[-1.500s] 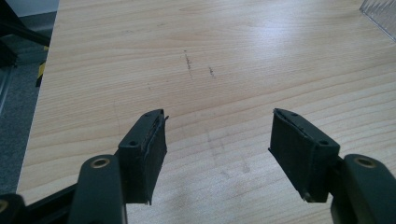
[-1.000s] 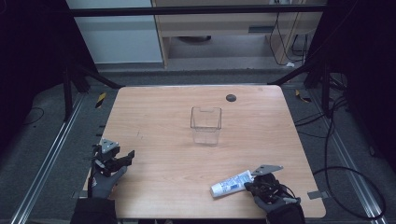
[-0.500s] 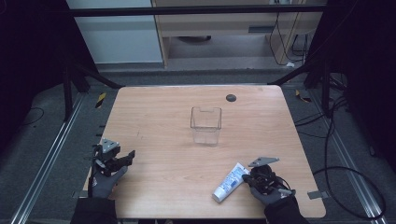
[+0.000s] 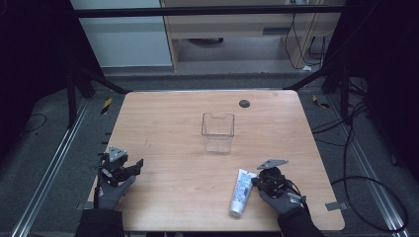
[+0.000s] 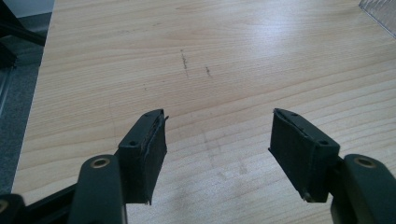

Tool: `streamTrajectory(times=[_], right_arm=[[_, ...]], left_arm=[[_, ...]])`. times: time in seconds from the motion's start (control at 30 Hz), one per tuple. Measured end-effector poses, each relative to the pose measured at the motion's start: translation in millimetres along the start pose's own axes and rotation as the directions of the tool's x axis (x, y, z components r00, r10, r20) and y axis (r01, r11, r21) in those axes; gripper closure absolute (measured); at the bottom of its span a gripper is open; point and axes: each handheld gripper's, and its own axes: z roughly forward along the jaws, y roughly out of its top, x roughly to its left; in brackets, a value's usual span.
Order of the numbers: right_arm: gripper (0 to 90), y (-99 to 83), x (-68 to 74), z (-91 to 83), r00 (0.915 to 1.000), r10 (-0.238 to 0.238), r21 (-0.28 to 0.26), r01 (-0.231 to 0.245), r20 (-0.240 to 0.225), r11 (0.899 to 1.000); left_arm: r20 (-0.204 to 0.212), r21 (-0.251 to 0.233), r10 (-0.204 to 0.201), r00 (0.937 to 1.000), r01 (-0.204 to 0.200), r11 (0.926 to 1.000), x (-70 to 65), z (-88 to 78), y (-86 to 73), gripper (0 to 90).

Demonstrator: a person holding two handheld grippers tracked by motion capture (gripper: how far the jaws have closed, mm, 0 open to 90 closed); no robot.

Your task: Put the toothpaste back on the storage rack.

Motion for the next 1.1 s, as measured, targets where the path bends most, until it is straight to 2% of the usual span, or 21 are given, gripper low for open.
streamTrajectory(times=[0.13, 0.53, 0.87, 1.1], right_arm=[[90.0, 5.7, 0.1, 5.6, 0.9998, 0.008, -0.007, -0.008, -0.02, 1.0], [90.0, 18.7, 6.3, 17.9, 0.9994, -0.013, 0.0, 0.013, -0.032, 1.0], [90.0, 28.3, 17.4, 26.6, 0.9982, -0.029, 0.007, 0.029, -0.052, 1.0], [89.9, 37.7, 30.6, 35.9, 0.9944, -0.082, 0.019, 0.083, -0.067, 0.996]], left_arm=[[-0.001, 0.0, 0.0, 1.0, 0.0, 1.0, 0.3, 0.1, 0.0, 34.9], [0.0, 0.0, -0.002, 1.0, 0.002, 1.0, 0.7, 0.2, -0.1, 34.8], [0.0, 0.0, -0.002, 1.0, 0.002, 1.0, 0.9, 0.1, -0.1, 34.8], [0.001, -0.003, -0.003, 1.0, 0.003, 1.0, 1.2, -0.5, -0.1, 34.8]])
